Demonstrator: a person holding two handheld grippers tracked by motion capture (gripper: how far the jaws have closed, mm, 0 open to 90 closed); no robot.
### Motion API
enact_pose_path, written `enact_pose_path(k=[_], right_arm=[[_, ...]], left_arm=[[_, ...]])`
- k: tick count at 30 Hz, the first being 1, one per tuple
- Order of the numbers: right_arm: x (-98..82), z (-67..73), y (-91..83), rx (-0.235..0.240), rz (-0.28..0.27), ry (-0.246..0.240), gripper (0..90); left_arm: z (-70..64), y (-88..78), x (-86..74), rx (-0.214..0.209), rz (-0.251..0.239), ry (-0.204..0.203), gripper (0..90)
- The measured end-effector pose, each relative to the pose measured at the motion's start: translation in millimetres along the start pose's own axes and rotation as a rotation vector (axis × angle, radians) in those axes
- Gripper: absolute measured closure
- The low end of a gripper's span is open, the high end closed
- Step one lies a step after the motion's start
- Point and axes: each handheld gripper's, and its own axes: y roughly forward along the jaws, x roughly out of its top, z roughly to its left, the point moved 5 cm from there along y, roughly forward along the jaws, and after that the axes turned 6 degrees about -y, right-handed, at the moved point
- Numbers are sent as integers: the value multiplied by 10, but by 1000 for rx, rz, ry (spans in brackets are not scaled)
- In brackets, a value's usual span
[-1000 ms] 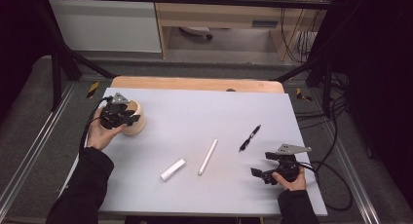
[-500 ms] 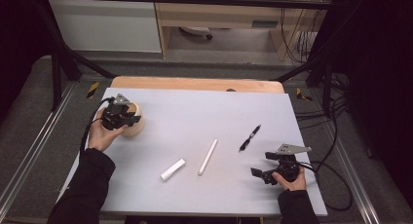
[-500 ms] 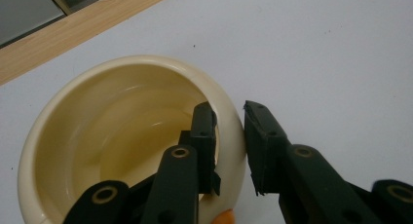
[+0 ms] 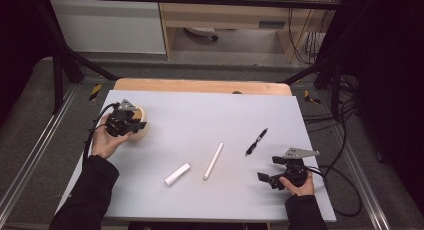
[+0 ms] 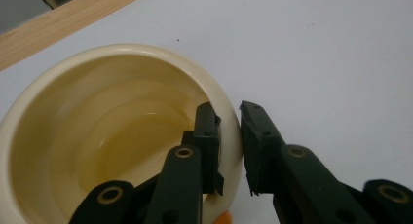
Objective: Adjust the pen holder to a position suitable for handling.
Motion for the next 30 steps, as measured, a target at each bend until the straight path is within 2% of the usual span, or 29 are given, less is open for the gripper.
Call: enact_pose_path(k=[8,19,24,30], right_arm=[[1,1,-1,1,0,1,7],[1,-1,-1,1,-1,-1,7],[0,-2,1,0,-1,-4,7],[0,-1,4,-1,-1,-4,7]], left_arm=[[-29,-7,-4,6,8,16,785],[-109,-121,30,-17,-26,23,790],[-190,-176,58,-31,-49,24,790],[-347,-201,113,-52,-67,31,792]])
